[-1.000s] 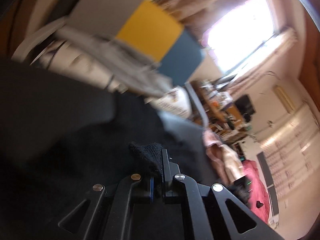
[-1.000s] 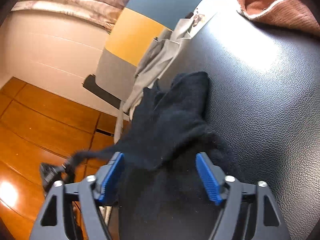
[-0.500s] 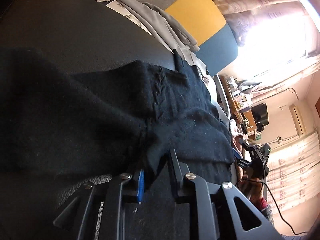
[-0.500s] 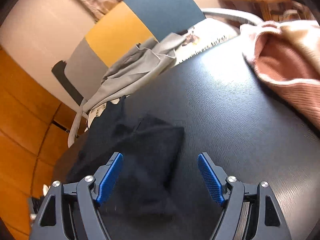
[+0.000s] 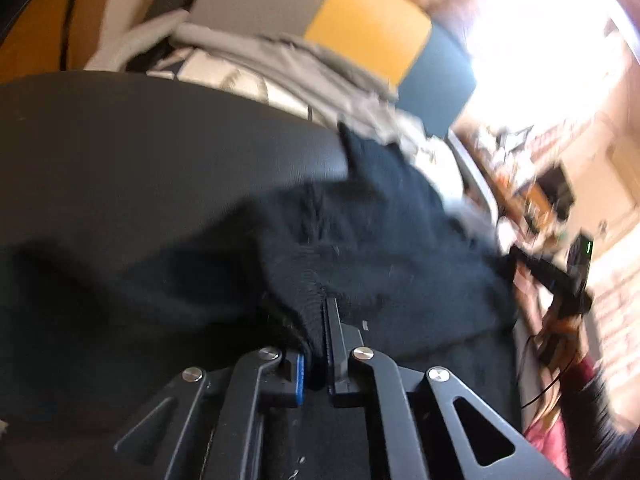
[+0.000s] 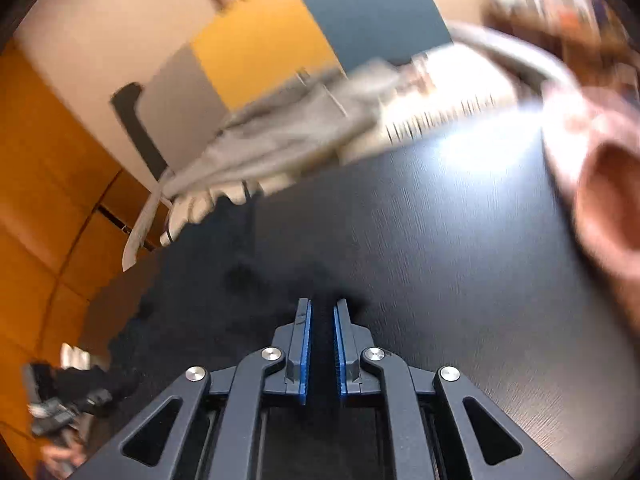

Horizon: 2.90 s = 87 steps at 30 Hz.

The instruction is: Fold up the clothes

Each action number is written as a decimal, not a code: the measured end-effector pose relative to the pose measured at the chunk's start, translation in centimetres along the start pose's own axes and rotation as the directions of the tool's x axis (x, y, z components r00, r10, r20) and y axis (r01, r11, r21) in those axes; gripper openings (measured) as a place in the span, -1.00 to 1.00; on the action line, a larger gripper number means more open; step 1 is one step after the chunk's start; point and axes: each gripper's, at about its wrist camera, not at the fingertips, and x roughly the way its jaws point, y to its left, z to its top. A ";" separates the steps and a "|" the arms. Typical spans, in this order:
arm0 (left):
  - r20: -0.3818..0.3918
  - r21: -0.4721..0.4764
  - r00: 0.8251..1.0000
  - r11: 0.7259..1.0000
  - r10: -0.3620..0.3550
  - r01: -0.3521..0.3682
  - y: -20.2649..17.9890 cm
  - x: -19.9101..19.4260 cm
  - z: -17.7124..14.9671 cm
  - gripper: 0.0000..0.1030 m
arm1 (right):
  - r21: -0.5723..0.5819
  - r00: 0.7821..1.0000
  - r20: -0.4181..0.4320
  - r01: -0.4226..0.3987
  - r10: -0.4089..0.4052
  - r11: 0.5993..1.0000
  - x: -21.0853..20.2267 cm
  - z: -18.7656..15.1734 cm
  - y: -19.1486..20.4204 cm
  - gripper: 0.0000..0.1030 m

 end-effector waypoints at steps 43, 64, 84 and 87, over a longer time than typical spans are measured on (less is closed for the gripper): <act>-0.376 0.624 0.925 0.725 -0.051 0.293 -28.5 12.6 4.1 -0.26 | 0.245 0.950 0.251 -0.247 0.185 0.938 -1.8 -11.4 1.6 1.00; -0.644 0.744 0.736 0.393 0.208 0.540 -37.7 30.1 1.7 -0.24 | 0.232 0.920 0.305 -0.323 0.247 0.917 -3.6 -12.3 -0.2 1.00; -0.549 0.476 0.770 0.635 -0.325 0.608 -30.8 22.4 4.5 -0.93 | 0.231 0.915 0.308 -0.338 0.261 0.912 -3.7 -12.1 -0.1 1.00; -0.576 0.520 0.780 0.627 -0.243 0.580 -31.4 23.2 3.7 -0.82 | 0.219 0.924 0.251 -0.344 0.288 0.913 -3.8 -11.8 0.1 1.00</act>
